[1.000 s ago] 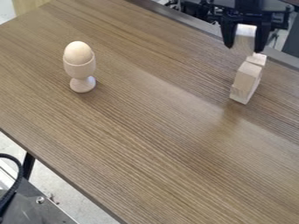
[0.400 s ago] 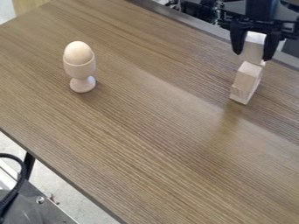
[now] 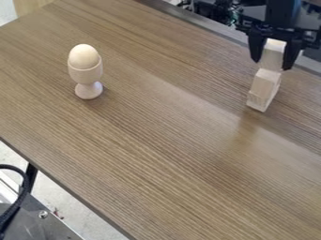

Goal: Move the arch to the top of the tower

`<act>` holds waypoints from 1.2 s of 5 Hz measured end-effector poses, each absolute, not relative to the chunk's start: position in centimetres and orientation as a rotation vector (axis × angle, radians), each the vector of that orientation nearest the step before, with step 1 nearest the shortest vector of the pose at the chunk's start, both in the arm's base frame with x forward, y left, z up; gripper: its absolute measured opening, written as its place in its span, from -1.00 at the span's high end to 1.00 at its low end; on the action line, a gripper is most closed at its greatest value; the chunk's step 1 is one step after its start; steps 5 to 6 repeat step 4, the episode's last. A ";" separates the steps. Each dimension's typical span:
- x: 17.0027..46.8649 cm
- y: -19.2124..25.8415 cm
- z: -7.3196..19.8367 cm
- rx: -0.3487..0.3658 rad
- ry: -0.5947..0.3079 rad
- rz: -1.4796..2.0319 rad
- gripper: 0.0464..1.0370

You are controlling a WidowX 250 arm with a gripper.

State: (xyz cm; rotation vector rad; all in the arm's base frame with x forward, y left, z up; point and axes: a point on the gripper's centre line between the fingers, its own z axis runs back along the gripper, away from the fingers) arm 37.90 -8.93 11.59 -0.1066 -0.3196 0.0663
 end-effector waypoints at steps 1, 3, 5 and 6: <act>38.2 -8.9 10.7 -0.098 -0.308 0.048 -0.09; 38.8 -8.9 10.3 -0.088 -0.313 0.039 -0.09; 38.9 -9.0 10.1 -0.086 -0.309 0.040 -0.09; 38.9 -9.0 10.1 -0.086 -0.309 0.040 -0.09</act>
